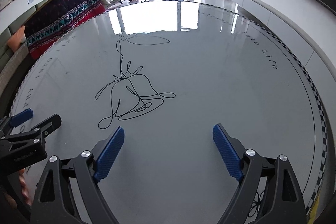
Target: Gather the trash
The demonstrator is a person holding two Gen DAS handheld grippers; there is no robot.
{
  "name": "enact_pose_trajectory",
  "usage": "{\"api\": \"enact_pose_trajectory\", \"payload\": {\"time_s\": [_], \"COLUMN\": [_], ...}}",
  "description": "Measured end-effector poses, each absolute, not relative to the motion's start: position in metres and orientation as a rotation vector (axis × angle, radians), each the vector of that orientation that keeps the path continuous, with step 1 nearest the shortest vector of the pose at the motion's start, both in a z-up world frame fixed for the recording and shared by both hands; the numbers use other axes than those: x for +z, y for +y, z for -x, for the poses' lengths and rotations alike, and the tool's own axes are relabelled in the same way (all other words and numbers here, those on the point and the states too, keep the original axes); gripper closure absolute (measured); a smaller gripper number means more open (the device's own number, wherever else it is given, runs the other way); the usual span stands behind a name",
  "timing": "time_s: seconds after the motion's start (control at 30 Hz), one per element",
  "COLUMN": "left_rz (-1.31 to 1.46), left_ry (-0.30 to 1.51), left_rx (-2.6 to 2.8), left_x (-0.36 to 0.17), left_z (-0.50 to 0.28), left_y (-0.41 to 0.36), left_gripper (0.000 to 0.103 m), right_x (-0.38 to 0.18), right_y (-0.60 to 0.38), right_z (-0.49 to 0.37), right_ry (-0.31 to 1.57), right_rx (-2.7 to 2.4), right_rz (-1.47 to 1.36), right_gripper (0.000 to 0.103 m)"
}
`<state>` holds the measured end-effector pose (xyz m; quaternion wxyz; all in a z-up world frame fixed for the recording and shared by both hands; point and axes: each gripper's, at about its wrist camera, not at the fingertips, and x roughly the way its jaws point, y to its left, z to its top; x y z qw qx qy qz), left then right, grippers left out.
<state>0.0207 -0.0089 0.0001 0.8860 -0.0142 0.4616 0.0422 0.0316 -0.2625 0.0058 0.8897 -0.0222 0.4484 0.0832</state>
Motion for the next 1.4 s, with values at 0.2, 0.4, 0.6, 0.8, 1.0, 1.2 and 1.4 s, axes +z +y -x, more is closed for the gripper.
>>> {"api": "enact_pose_trajectory", "payload": {"time_s": [0.2, 0.4, 0.6, 0.8, 1.0, 1.2, 1.4], "left_rz": [0.030, 0.029, 0.030, 0.030, 0.030, 0.030, 0.030], "left_ry": [0.960, 0.960, 0.960, 0.960, 0.960, 0.960, 0.961], "left_rx": [0.088, 0.088, 0.088, 0.088, 0.087, 0.087, 0.087], "left_x": [-0.0005, -0.0005, -0.0005, -0.0003, -0.0004, -0.0003, -0.0003], "left_z": [-0.0202, -0.0201, -0.0200, -0.0201, -0.0200, -0.0200, -0.0200], "left_y": [-0.0088, -0.0090, -0.0089, -0.0087, -0.0089, -0.0088, -0.0088], "left_gripper": [0.006, 0.006, 0.006, 0.006, 0.006, 0.006, 0.006], "right_x": [0.0048, 0.0042, 0.0044, 0.0045, 0.0047, 0.0049, 0.0050], "right_y": [-0.2576, -0.2586, -0.2585, -0.2583, -0.2582, -0.2581, -0.2582], "right_z": [-0.0350, -0.0351, -0.0350, -0.0350, -0.0351, -0.0351, -0.0351], "right_ry": [0.950, 0.950, 0.950, 0.950, 0.951, 0.951, 0.951], "right_rx": [0.178, 0.178, 0.178, 0.177, 0.177, 0.177, 0.177], "right_rz": [0.073, 0.073, 0.073, 0.074, 0.074, 0.074, 0.074], "right_gripper": [0.003, 0.003, 0.003, 0.003, 0.003, 0.003, 0.003]}}
